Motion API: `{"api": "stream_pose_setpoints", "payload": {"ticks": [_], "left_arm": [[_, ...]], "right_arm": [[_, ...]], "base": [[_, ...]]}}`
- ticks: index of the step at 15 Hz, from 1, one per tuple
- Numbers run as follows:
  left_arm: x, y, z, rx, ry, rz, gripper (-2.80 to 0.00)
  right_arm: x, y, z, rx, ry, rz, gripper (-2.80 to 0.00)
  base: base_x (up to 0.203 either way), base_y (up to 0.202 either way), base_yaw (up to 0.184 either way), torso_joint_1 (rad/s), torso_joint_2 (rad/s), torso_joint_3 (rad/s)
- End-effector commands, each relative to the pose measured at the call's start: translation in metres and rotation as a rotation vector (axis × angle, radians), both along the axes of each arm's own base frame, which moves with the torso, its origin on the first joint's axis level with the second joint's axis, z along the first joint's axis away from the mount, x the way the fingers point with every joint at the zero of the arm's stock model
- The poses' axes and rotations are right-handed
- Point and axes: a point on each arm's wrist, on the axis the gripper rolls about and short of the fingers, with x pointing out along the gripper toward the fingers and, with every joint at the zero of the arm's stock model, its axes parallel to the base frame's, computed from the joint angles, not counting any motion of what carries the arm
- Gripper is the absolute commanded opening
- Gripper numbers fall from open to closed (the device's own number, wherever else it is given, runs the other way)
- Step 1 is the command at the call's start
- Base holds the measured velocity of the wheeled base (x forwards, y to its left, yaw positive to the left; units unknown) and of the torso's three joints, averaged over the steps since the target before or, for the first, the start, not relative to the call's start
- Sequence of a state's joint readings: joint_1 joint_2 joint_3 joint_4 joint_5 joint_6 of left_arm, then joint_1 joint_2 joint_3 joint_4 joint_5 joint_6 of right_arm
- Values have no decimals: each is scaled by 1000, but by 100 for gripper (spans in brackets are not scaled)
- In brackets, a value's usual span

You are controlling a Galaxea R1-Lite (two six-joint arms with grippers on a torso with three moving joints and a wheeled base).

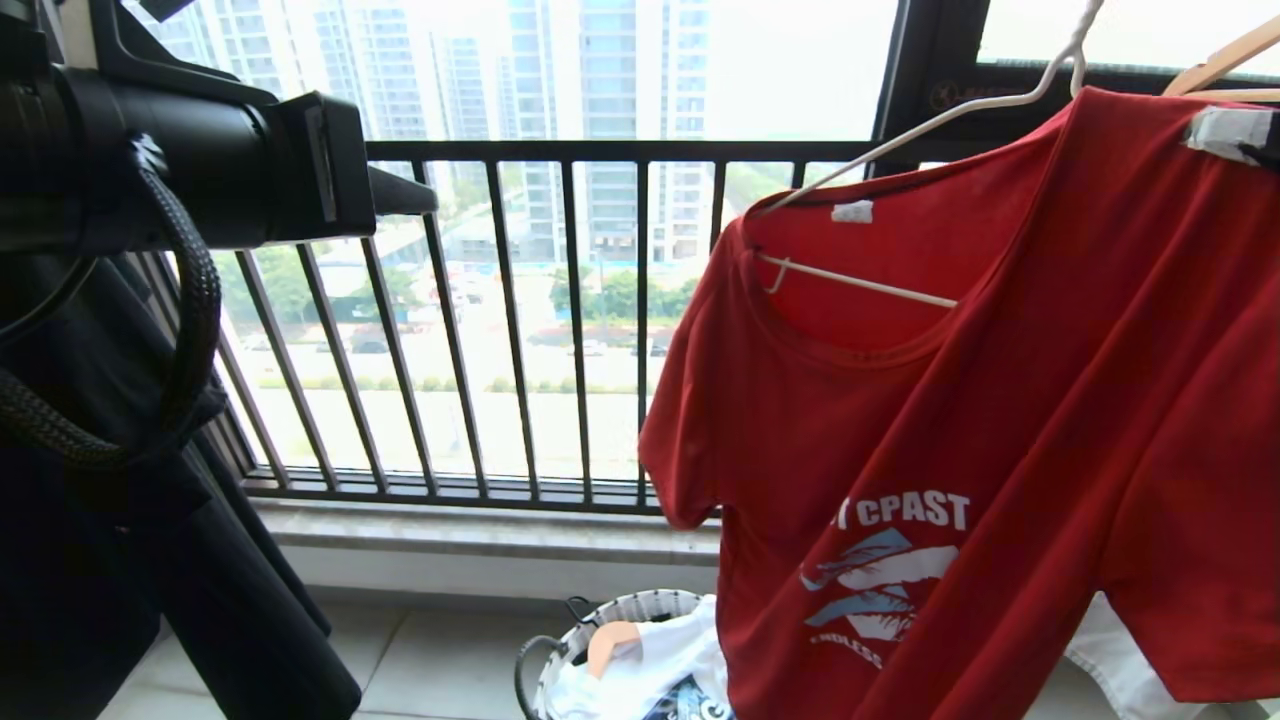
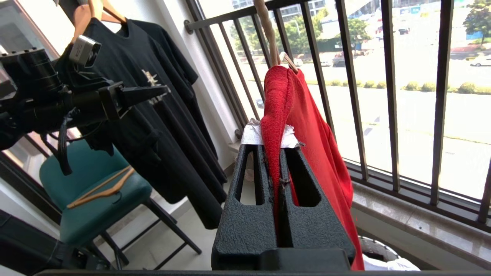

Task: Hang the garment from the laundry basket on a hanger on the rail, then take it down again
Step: Hang the clothes rack on the clothesline

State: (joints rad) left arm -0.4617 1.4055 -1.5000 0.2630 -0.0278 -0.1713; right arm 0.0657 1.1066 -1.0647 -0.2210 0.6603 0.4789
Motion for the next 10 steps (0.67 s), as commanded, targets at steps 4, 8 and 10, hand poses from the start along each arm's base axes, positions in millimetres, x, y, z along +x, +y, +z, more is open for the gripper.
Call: {"api": "stream_pose_setpoints", "payload": {"ticks": [4, 8, 10], "left_arm": [[-1, 0, 0, -2, 0, 0, -280], [-4, 2, 2, -6, -7, -1, -280], [-4, 2, 2, -6, -7, -1, -280]], "right_arm": [[-37, -2, -6, 5, -37, 5, -280], [-49, -3, -8, 5, -44, 5, -280], [-50, -3, -8, 6, -45, 5, -280]], "base": [[0, 0, 0, 204, -498, -303], [0, 0, 0, 219, -517, -304], [0, 0, 0, 242, -550, -309]]}}
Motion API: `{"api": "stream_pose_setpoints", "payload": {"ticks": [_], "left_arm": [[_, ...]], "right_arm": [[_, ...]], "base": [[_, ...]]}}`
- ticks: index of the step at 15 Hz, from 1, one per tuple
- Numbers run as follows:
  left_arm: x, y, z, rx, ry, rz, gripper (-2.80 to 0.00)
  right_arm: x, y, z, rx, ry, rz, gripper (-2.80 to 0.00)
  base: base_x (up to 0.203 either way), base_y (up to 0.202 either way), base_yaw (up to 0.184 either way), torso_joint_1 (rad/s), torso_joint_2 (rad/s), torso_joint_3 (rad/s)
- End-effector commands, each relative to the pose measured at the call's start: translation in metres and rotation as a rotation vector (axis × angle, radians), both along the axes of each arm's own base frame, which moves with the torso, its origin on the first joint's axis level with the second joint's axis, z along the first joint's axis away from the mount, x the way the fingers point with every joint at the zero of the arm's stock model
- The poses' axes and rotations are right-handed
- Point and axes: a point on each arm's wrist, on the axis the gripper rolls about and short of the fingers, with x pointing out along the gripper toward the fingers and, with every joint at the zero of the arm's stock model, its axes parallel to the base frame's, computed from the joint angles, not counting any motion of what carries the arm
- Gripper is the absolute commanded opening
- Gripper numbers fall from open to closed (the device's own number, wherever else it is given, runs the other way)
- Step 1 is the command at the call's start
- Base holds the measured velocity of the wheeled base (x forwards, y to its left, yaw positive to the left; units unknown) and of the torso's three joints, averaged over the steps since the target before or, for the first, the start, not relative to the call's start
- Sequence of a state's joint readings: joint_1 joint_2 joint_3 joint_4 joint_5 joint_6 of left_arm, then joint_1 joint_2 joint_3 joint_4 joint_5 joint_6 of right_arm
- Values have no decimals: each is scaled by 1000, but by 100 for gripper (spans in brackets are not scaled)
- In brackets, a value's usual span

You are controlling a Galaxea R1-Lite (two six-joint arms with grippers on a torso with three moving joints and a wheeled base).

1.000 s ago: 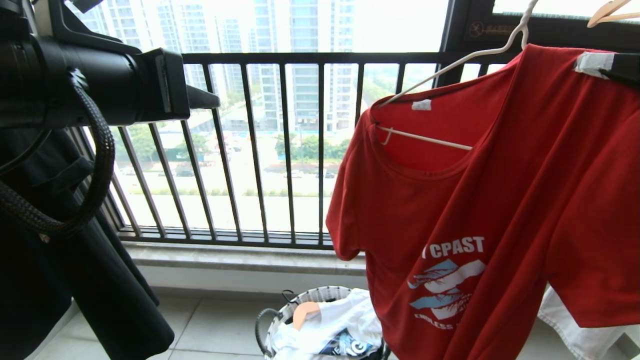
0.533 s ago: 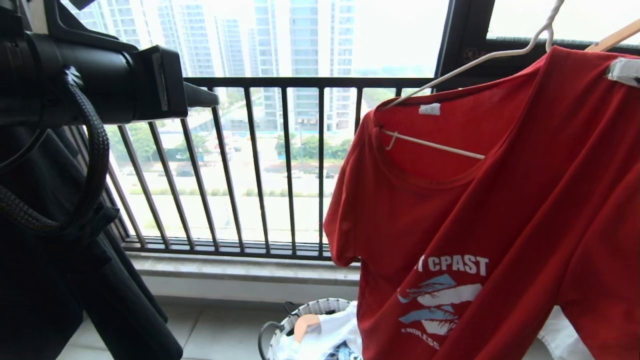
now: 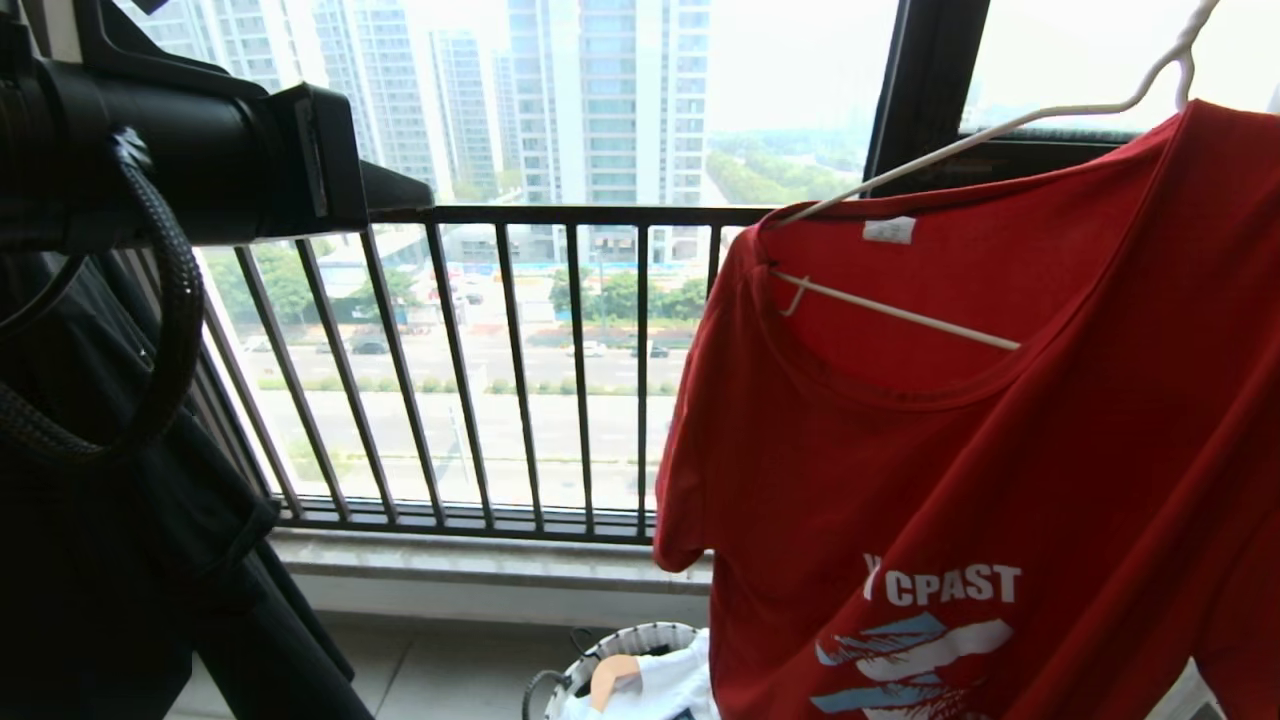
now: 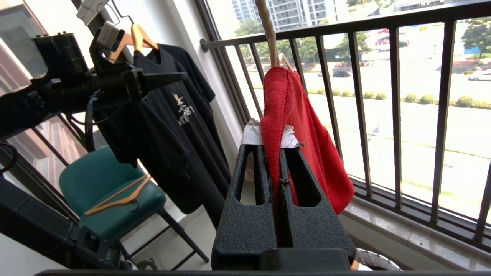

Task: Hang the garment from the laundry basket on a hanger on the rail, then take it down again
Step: Hang the clothes rack on the clothesline

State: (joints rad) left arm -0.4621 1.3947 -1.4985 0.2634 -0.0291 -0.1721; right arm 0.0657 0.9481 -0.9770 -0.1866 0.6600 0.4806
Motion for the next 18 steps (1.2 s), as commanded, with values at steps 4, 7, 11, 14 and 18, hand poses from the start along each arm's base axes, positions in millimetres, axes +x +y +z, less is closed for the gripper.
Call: {"api": "stream_pose_setpoints", "payload": {"ticks": [4, 7, 11, 14, 18], "left_arm": [[-7, 3, 3, -7, -10, -2, -280], [-12, 6, 6, -14, -25, -2, -280], [-12, 6, 6, -13, -23, -2, -280], [-16, 7, 7, -17, -31, -5, -280], [-16, 7, 7, -16, -32, -4, -280]], "right_arm": [[-5, 0, -1, 4, -5, 5, -280], [-10, -1, -4, 4, -7, 5, -280], [-12, -1, -8, 4, -2, 5, -280], [-13, -1, -8, 4, -3, 5, -280], [-17, -1, -8, 4, -14, 5, -280]], "base": [[0, 0, 0, 256, -576, -319], [0, 0, 0, 264, -576, -311], [0, 0, 0, 185, -391, -209], [0, 0, 0, 165, -343, -185], [0, 0, 0, 155, -328, -168]]}}
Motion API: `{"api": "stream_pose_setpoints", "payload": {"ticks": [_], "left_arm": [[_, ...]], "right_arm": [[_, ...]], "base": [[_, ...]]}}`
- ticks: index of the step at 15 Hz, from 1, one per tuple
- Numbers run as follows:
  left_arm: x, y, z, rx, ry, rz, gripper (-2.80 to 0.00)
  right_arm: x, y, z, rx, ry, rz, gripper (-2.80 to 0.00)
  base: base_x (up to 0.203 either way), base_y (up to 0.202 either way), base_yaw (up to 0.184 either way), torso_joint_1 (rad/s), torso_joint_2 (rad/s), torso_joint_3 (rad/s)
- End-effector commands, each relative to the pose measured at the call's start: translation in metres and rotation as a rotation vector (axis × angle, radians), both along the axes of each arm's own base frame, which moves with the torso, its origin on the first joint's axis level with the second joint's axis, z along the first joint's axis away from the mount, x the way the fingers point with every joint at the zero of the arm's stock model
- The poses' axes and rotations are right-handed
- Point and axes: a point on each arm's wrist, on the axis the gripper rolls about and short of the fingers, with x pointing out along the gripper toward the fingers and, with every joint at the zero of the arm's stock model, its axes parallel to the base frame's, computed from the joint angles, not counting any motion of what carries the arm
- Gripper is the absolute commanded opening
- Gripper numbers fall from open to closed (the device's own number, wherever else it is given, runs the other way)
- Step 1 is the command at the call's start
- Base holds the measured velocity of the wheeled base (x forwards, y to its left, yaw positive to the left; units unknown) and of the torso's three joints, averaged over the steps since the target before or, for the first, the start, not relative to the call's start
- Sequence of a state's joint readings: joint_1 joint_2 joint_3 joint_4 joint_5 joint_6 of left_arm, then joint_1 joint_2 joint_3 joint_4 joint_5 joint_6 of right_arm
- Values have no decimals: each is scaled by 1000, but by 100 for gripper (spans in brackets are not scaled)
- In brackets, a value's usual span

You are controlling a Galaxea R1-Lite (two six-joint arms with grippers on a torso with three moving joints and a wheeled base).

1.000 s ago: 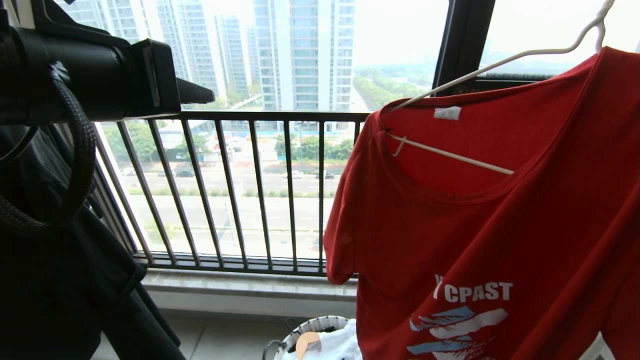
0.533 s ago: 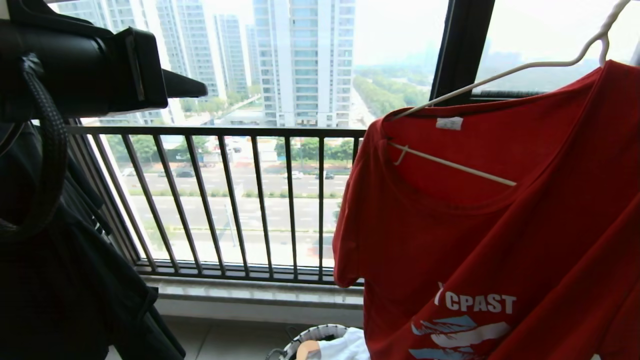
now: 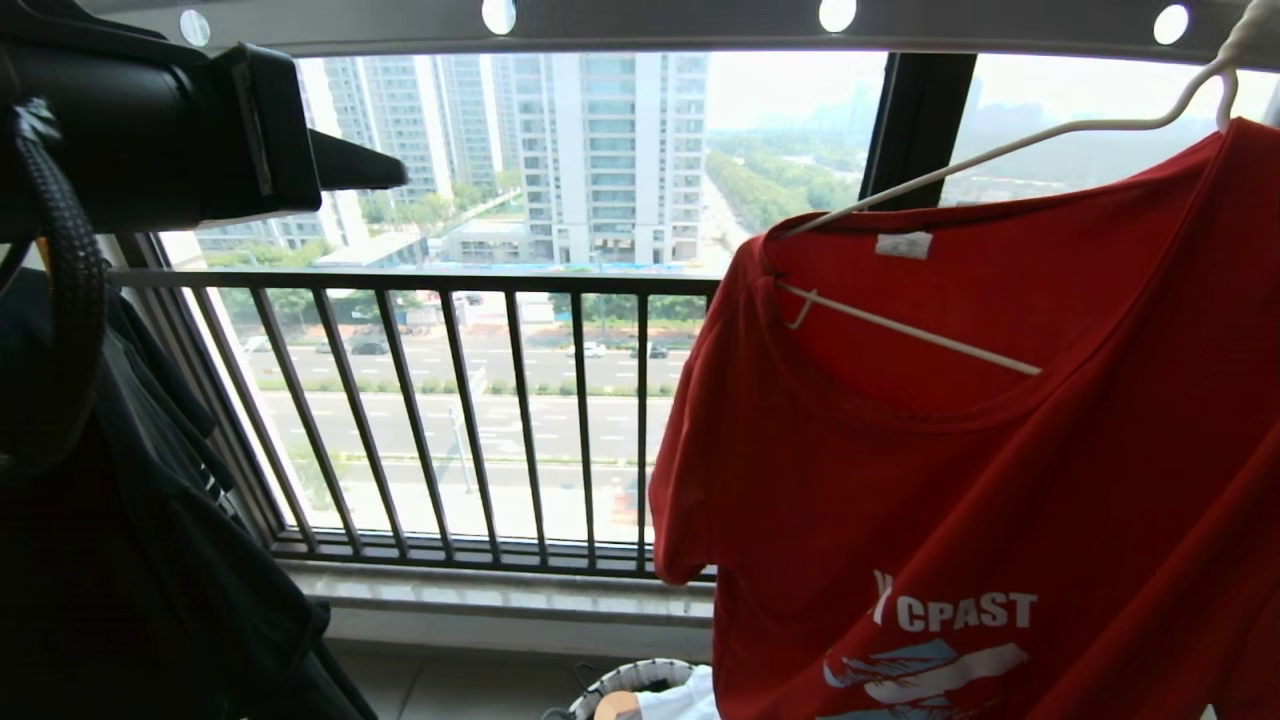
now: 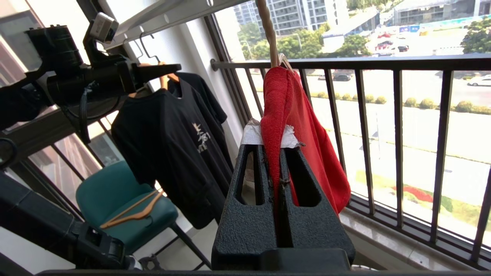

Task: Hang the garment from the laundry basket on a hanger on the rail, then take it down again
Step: Hang the clothes rack on the clothesline

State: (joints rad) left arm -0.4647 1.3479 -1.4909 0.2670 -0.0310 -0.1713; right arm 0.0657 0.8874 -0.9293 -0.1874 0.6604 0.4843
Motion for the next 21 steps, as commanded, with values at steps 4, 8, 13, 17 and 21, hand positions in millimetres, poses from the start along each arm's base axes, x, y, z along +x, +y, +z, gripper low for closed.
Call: {"api": "stream_pose_setpoints", "payload": {"ticks": [4, 8, 13, 17, 21], "left_arm": [[-1, 1, 0, -1, -1, 2, -280], [0, 0, 0, -1, 2, 2, -280], [1, 0, 0, -1, 3, 2, -280], [0, 1, 1, -2, 0, 2, -280], [0, 2, 2, -6, -5, 11, -280]], "right_arm": [[-1, 0, 0, 1, -4, 6, -280], [-2, 0, 2, 4, -12, 5, -280], [-4, 0, 2, 4, 0, -3, -280], [-7, 0, 1, -7, 75, 8, -280], [3, 1, -5, -13, 117, 28, -280]], "base": [[0, 0, 0, 158, -324, -171], [0, 0, 0, 150, -314, -161], [0, 0, 0, 3, -12, -1], [0, 0, 0, 0, 0, 0], [0, 0, 0, 0, 0, 0]]}}
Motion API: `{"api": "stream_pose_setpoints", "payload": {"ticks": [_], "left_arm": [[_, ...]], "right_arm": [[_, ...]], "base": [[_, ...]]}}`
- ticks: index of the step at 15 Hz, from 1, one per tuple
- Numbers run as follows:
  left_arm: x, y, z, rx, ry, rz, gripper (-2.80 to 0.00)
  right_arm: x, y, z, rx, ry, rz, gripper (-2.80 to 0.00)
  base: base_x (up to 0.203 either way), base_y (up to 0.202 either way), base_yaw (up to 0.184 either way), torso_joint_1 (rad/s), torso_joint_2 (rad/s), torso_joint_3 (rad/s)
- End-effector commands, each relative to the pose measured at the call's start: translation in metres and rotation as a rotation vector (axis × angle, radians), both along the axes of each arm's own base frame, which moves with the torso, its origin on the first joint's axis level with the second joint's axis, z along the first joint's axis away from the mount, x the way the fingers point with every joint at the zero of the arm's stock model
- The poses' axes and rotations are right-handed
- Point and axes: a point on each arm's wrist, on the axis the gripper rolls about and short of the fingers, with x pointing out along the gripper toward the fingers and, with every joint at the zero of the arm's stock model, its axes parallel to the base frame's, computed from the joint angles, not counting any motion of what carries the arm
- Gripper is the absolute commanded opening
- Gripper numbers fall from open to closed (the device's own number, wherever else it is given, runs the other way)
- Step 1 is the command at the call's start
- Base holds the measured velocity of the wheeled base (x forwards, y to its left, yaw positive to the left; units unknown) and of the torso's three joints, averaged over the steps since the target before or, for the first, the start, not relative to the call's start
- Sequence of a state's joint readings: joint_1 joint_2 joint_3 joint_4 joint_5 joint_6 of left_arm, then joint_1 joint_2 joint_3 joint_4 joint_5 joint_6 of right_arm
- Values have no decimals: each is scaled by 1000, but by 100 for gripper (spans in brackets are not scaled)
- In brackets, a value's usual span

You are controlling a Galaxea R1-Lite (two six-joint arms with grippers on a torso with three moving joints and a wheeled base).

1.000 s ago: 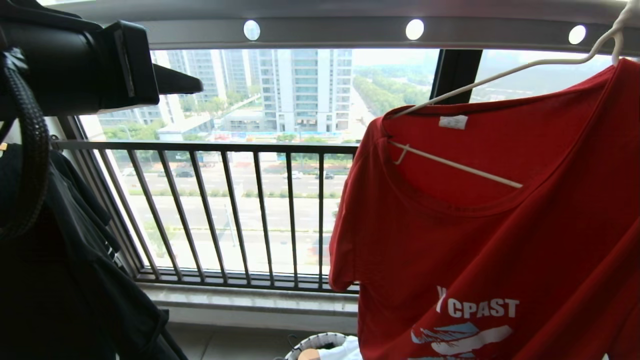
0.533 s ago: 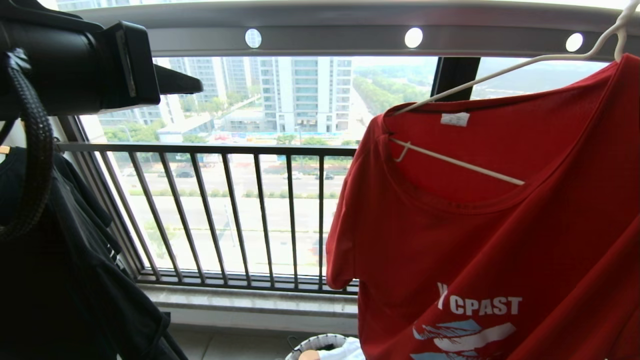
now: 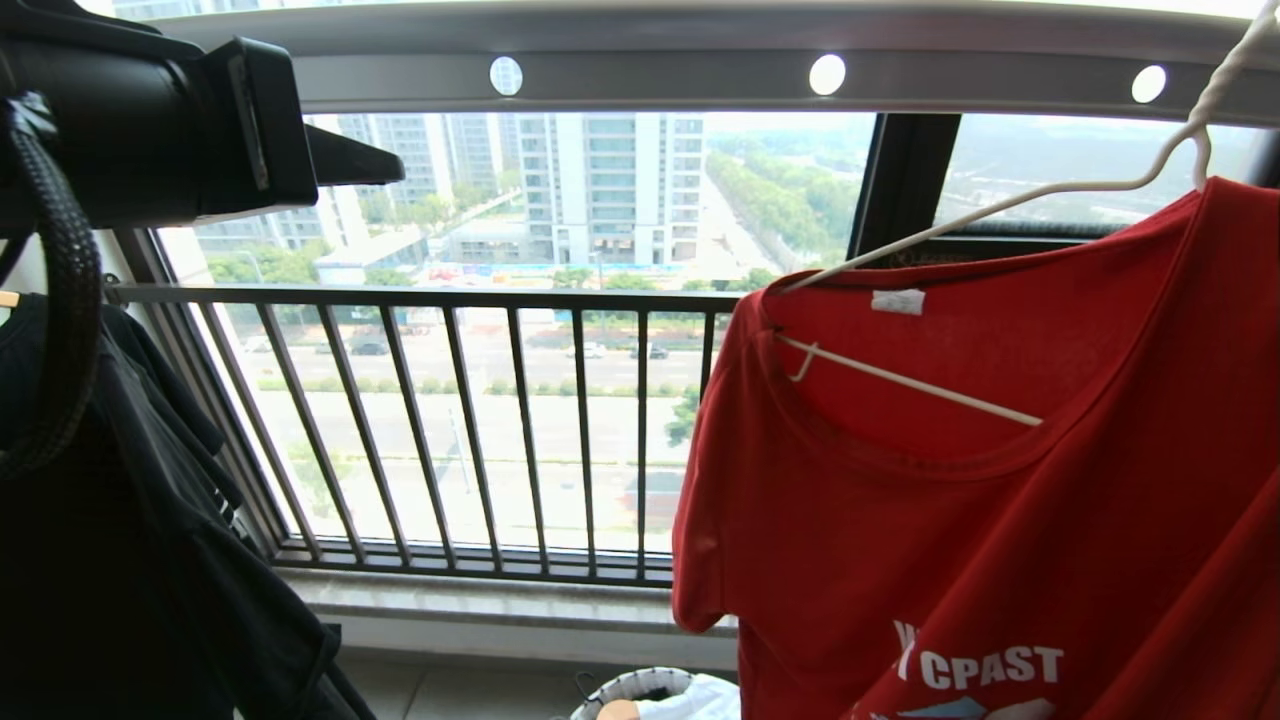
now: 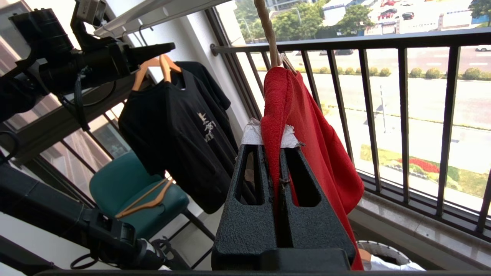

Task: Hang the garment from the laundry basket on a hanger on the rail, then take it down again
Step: Hang the clothes rack on the clothesline

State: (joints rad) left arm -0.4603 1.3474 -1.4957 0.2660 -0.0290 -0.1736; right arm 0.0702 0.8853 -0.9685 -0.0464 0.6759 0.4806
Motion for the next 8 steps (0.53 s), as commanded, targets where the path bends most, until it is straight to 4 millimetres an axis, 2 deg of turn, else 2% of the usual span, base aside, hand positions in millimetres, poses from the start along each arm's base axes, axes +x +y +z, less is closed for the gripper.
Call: {"api": "stream_pose_setpoints", "payload": {"ticks": [1, 8], "left_arm": [[0, 1, 0, 0, -1, 5, -280], [2, 1, 0, 1, 2, 6, -280]], "right_arm": [[8, 1, -3, -1, 26, 13, -280], [24, 9, -9, -35, 54, 77, -280]], "base": [[0, 0, 0, 0, 0, 0], [0, 0, 0, 0, 0, 0]]}}
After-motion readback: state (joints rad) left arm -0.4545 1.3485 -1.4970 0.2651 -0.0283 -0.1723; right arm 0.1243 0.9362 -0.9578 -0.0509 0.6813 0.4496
